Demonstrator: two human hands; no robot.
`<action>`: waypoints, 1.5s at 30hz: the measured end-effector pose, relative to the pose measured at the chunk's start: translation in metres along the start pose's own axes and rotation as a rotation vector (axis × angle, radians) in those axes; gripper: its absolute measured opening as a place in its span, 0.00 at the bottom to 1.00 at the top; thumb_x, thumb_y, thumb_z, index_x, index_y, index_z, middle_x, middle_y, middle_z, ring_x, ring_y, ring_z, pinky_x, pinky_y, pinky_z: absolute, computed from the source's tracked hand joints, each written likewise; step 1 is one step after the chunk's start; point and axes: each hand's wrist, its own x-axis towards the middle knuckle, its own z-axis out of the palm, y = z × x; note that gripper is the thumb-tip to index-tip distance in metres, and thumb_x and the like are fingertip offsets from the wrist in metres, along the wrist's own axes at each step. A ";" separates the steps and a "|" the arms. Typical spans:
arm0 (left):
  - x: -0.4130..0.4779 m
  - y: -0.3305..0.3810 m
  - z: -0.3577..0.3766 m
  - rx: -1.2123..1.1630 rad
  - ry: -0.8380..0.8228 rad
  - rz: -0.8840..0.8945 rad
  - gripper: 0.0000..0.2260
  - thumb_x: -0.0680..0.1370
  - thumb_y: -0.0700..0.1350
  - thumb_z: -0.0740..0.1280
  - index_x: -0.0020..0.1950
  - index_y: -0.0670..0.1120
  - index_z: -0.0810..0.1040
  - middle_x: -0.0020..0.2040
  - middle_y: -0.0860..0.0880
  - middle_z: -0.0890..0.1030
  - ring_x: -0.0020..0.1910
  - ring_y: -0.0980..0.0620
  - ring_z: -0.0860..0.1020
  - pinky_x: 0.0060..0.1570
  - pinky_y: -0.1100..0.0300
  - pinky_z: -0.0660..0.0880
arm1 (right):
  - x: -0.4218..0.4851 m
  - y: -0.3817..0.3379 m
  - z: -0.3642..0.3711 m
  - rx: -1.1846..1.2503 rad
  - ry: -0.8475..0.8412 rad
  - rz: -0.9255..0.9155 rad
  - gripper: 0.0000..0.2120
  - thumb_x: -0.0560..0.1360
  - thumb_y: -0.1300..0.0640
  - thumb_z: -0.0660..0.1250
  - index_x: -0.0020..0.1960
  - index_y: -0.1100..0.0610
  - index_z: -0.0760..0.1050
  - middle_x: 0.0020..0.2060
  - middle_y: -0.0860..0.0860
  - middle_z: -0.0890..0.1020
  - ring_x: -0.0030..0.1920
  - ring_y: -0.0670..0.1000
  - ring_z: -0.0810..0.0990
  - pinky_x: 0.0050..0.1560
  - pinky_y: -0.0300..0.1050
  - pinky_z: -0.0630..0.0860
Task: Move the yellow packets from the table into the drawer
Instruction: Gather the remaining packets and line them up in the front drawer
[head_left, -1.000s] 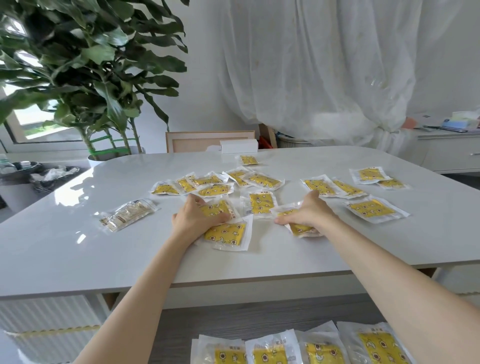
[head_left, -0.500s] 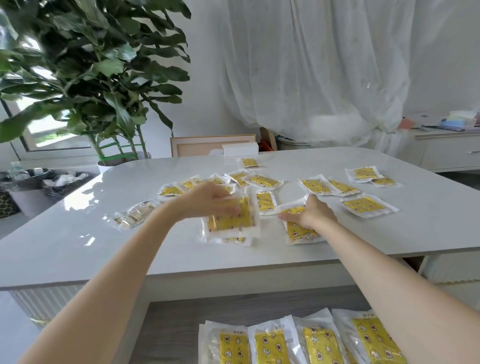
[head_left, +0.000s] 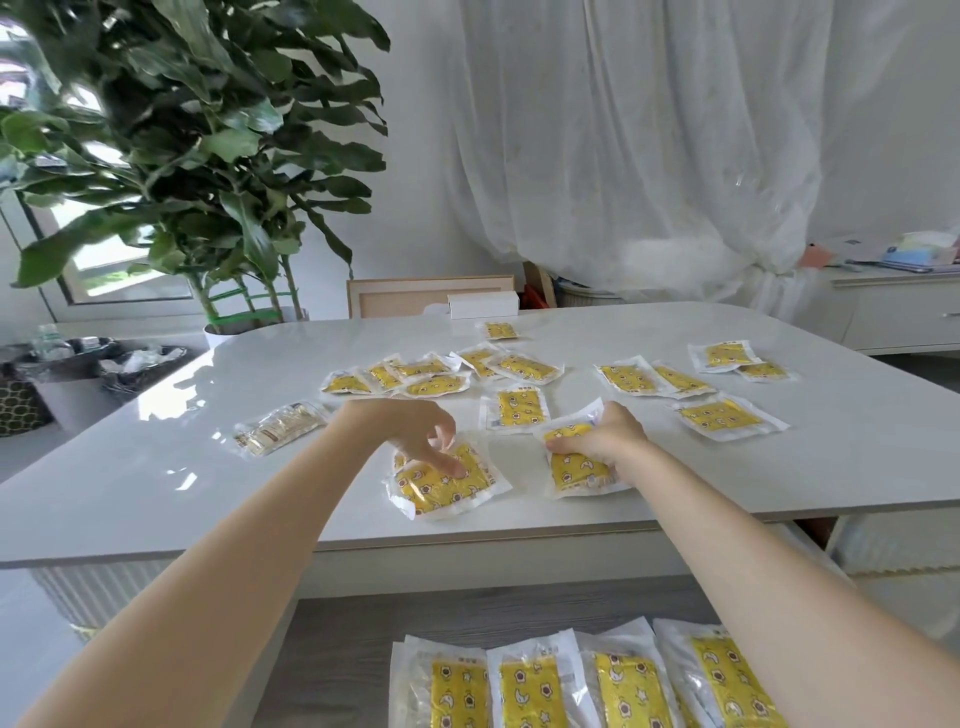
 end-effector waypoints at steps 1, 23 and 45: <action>-0.002 -0.002 0.001 -0.020 -0.012 -0.022 0.26 0.71 0.65 0.66 0.63 0.51 0.72 0.67 0.49 0.72 0.62 0.47 0.72 0.62 0.54 0.68 | 0.000 0.000 0.001 0.050 -0.007 0.003 0.39 0.62 0.48 0.80 0.66 0.59 0.66 0.62 0.54 0.75 0.61 0.55 0.75 0.58 0.50 0.76; 0.010 0.031 0.067 -1.300 1.128 -0.033 0.10 0.76 0.42 0.69 0.51 0.49 0.68 0.39 0.51 0.73 0.42 0.51 0.73 0.36 0.68 0.70 | -0.032 -0.030 0.039 0.644 0.159 -0.308 0.04 0.72 0.54 0.72 0.42 0.51 0.77 0.38 0.49 0.81 0.41 0.50 0.79 0.41 0.40 0.74; -0.025 0.023 0.078 -1.467 1.005 -0.028 0.19 0.76 0.48 0.69 0.63 0.43 0.72 0.57 0.48 0.80 0.57 0.51 0.78 0.59 0.56 0.75 | -0.061 -0.038 0.039 0.497 -0.014 -0.330 0.10 0.70 0.56 0.71 0.51 0.53 0.77 0.47 0.51 0.83 0.50 0.52 0.82 0.53 0.49 0.79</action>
